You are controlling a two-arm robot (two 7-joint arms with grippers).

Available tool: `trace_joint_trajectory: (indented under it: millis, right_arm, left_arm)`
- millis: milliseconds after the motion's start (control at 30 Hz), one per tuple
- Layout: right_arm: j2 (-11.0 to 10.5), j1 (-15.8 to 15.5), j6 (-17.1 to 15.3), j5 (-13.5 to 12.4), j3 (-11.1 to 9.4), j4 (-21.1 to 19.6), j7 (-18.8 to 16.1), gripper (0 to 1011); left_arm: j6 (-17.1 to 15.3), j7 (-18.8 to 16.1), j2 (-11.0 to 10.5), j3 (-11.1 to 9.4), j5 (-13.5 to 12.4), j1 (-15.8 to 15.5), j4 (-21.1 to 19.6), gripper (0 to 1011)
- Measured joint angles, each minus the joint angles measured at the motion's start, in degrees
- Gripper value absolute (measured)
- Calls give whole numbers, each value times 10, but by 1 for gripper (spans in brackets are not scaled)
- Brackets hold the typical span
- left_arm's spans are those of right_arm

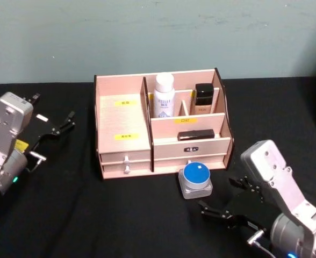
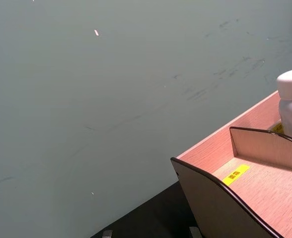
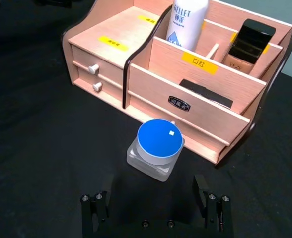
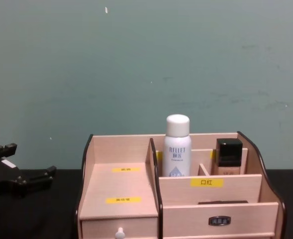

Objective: Pick up the facial cleanser and watermelon frost from the table and place them into the tiered storage box.

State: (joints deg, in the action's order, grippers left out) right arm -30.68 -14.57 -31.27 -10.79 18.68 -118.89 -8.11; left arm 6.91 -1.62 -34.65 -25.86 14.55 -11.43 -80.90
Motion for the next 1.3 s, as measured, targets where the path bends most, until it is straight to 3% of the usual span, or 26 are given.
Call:
trace_joint_trajectory:
  millis: [533,1300]
  right_arm:
    - [59,47,-16,36,22,51,6,1003]
    - [104,80,-14,62,23,99,-10,1002]
  left_arm:
    - [0,0,0,0,0,0,0,1001]
    - [0,0,0,0,0,0,0,1001]
